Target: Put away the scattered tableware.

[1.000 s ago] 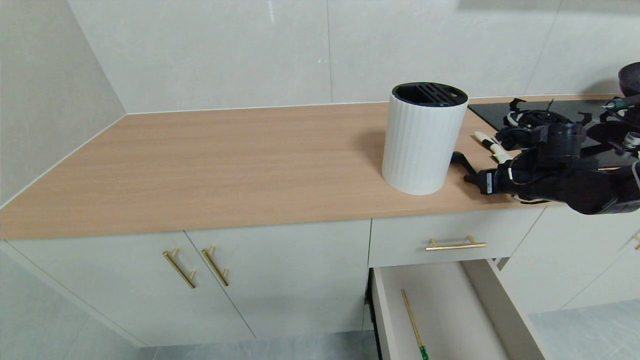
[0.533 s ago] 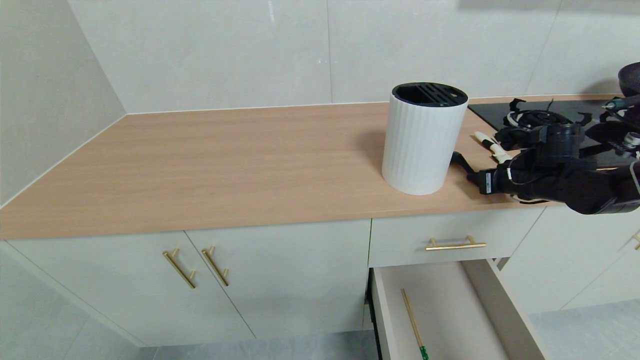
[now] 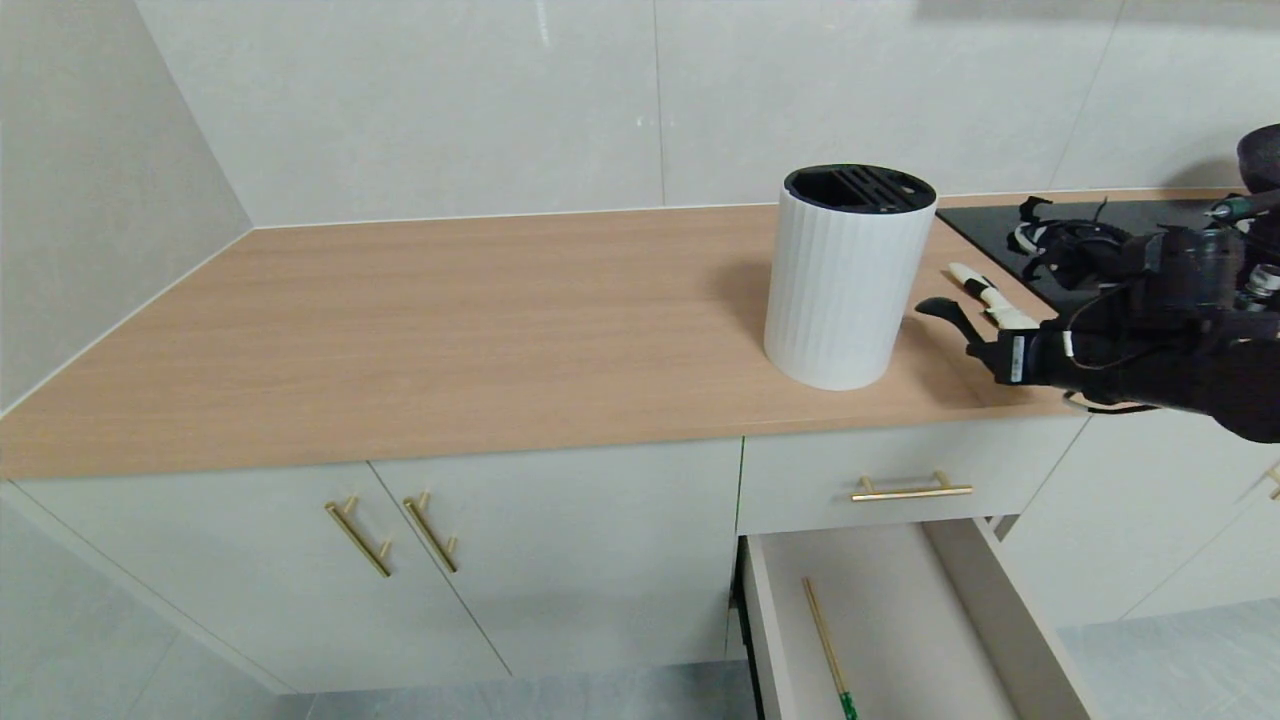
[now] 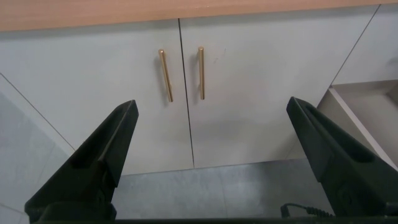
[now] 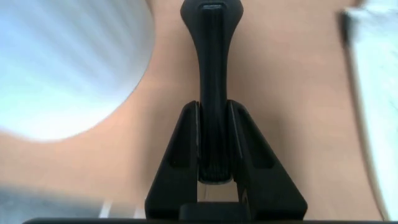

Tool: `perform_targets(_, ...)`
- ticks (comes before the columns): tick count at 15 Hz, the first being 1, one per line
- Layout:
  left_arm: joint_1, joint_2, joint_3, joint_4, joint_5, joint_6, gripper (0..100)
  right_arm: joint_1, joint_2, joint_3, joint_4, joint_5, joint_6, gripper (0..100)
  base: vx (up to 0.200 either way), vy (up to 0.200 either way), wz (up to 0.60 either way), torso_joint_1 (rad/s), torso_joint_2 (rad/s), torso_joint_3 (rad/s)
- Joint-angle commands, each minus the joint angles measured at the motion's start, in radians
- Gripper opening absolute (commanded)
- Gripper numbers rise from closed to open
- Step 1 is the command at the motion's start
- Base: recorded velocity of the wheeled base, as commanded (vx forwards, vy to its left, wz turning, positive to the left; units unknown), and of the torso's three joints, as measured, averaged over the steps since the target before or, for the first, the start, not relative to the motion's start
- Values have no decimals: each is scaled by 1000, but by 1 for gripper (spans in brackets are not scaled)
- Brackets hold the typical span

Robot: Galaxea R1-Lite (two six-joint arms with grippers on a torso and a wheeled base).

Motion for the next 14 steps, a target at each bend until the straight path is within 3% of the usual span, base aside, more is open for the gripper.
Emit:
perform_targets(1, 0, 2, 0, 0, 0, 0, 100, 1, -245, 202, 4, -1, 31, 0, 0, 0, 0, 0, 0, 0)
perform_targets(7, 0, 0, 0, 0, 0, 0, 100, 1, -481, 545, 11, -5, -38, 0, 0, 0, 0, 0, 0, 0)
perform_targets(14, 0, 2, 0, 0, 0, 0, 100, 1, -512, 606, -3, -2, -115, 0, 0, 0, 0, 0, 0, 0)
